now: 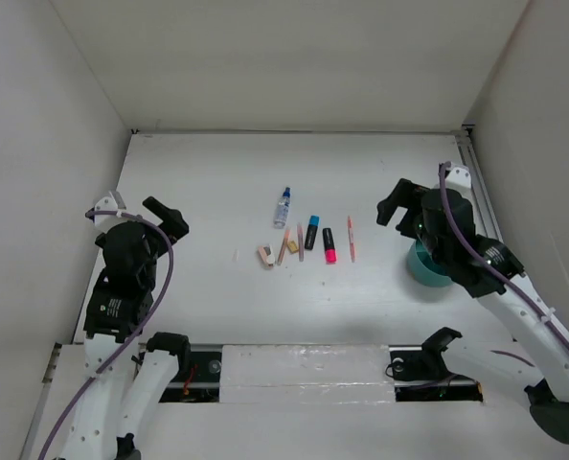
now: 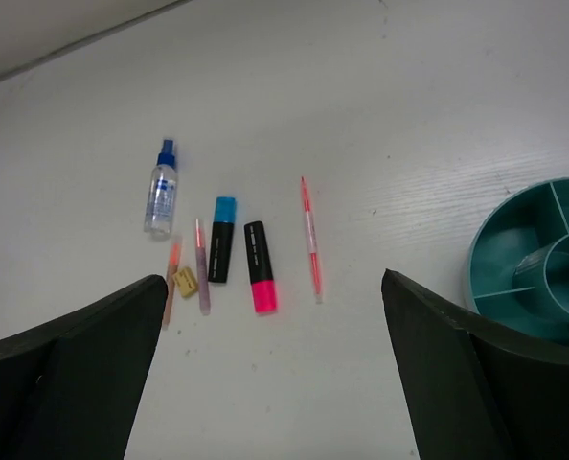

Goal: Sort the stationery into containers
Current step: Pick up the pen from the center of the board.

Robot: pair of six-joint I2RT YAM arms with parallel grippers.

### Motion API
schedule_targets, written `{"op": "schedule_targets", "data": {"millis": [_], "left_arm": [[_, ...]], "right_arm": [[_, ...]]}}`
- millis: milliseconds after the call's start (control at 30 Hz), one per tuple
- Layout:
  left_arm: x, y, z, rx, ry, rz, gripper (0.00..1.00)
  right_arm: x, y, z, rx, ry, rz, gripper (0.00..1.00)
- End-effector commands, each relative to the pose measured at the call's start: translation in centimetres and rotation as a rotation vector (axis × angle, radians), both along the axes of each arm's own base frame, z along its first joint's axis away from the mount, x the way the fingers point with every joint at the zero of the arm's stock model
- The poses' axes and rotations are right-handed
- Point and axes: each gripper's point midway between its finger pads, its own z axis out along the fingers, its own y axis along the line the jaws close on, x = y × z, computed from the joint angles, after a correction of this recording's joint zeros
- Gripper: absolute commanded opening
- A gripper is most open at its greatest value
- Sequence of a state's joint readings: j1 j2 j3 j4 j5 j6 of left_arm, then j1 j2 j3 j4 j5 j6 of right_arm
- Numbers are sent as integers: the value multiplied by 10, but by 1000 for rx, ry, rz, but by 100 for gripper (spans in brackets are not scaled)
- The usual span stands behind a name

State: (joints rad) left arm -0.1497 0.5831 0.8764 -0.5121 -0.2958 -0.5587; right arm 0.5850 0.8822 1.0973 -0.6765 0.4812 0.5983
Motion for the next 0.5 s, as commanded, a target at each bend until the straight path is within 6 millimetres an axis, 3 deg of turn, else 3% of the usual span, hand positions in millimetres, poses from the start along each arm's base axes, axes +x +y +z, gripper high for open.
{"op": "schedule_targets", "data": {"millis": [0,133,267,467], "left_arm": [[4,-2,9,0,-43,-9,100],[2,-1,11,-2,-52,-9,100],[1,-3,13,-6,-61,-17,100],[0,-3,13,3,-59,-20,100]], "right_arm": [[3,-2,0,-12,9,-13,100],[6,8,-8,4,31,19,100],[11,27,-38,-7,119,85,100],[25,28,-97,-62,312,38,100]]}}
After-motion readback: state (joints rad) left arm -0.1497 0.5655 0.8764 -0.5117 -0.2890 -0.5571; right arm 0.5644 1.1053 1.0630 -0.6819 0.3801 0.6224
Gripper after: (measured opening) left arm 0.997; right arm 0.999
